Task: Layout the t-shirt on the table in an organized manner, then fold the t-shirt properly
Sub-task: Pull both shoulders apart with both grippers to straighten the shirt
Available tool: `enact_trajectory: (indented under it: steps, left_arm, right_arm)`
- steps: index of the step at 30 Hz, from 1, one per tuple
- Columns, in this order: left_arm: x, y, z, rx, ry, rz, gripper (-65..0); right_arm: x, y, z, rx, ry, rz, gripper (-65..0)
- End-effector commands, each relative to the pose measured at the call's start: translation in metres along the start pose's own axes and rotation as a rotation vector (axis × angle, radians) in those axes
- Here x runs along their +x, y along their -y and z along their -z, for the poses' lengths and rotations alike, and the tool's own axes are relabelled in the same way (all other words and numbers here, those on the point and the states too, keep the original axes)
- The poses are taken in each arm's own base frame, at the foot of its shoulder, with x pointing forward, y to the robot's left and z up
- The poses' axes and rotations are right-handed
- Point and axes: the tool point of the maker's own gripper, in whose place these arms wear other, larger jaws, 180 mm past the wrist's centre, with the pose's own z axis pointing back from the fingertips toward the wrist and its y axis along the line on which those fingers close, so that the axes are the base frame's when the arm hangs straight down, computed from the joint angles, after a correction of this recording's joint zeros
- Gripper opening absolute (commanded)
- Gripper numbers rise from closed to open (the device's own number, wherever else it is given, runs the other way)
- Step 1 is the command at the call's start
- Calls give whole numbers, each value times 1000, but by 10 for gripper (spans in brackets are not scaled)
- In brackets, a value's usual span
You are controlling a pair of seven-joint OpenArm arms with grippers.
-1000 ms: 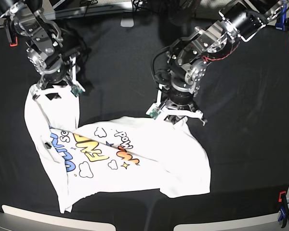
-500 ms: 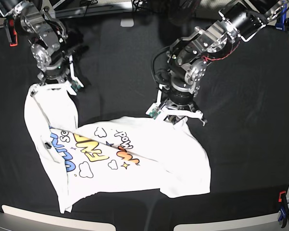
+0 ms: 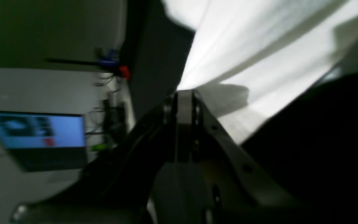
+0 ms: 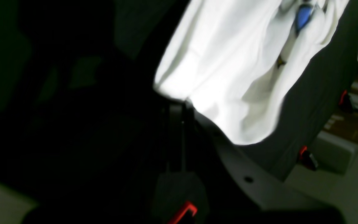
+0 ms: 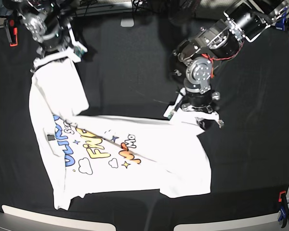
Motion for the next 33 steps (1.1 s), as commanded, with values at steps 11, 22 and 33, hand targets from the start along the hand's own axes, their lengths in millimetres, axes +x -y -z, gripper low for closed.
enact_trajectory:
  steps: [11,22,33]
  left_arm:
    - [-58,-56,-3,156,-71,96,-650]
    - [-111,-6,-74,-42,-75,148,-650]
    - [-161,30,-129,-139,-144,282,-650]
  right_arm:
    - [-15,-6,-38,29,23,-197,-650]
    - [-41,-14,-59,58,-30,-362,-650]
    - [-53,-1,-78,-16,-101,-494,-650]
